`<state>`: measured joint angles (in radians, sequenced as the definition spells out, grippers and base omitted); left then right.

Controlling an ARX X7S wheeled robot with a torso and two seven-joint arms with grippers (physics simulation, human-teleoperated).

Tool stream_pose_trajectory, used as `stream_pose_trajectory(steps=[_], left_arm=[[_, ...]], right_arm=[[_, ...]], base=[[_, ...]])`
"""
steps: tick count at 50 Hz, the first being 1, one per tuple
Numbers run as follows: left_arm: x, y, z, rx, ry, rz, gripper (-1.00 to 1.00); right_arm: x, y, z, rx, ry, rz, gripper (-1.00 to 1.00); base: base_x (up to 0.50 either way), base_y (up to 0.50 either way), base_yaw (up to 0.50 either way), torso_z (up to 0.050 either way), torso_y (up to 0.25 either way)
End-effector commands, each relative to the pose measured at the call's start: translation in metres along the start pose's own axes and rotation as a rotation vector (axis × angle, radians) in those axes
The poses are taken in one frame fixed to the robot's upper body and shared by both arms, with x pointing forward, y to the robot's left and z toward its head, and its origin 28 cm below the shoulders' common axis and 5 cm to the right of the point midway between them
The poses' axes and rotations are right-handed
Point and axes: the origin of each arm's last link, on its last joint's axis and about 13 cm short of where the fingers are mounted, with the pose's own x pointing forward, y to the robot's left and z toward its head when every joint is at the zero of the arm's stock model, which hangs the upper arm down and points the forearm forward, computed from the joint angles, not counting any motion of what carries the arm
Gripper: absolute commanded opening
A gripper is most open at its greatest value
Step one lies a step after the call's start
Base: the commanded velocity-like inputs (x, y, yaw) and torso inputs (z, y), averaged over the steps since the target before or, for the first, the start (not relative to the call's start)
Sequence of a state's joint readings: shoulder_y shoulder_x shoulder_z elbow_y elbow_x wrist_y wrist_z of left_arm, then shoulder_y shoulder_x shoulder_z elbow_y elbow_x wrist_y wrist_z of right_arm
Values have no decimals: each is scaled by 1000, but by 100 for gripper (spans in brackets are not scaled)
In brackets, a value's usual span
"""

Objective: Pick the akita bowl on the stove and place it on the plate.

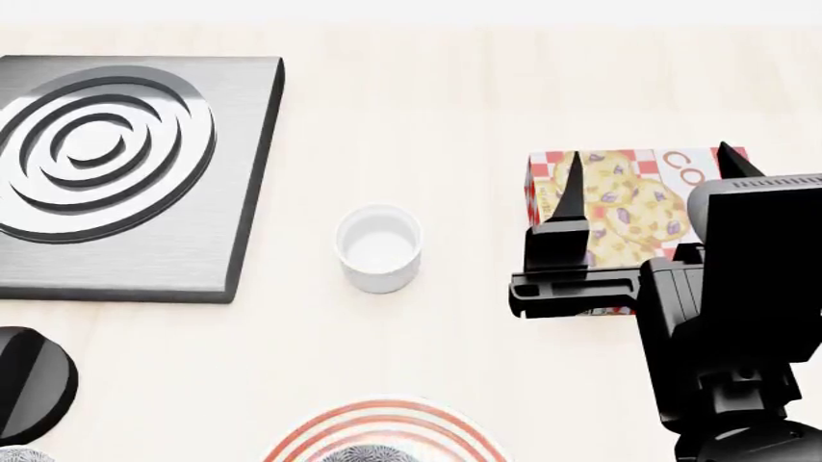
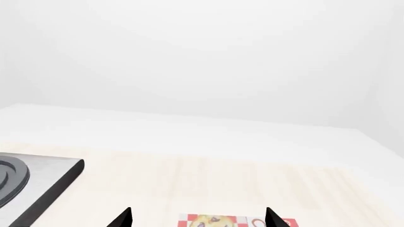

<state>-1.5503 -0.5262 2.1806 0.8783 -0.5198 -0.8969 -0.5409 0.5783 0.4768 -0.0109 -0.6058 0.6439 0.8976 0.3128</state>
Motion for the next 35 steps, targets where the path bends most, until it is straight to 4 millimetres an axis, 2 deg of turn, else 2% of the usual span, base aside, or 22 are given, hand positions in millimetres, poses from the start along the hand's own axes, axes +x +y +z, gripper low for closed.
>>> stream_pose_trajectory(steps=[1, 6, 7, 30, 35], left_arm=[[3, 1, 0, 15, -1, 35, -100], [3, 1, 1, 15, 2, 38, -100], [3, 1, 1, 14, 2, 37, 100], [2, -1, 5, -17, -8, 59, 100], [0, 7, 8, -27, -25, 94, 100]], right_arm=[[0, 0, 0, 0, 0, 0, 100], [-1, 0, 2, 0, 0, 0, 100], [0, 0, 1, 0, 0, 0, 100], [0, 0, -1, 1, 1, -1, 100], [1, 0, -1, 3, 3, -1, 100]], base=[[0, 0, 0, 0, 0], [0, 0, 0, 2, 0], [0, 0, 0, 0, 10], [0, 0, 0, 0, 0], [0, 0, 0, 0, 0]])
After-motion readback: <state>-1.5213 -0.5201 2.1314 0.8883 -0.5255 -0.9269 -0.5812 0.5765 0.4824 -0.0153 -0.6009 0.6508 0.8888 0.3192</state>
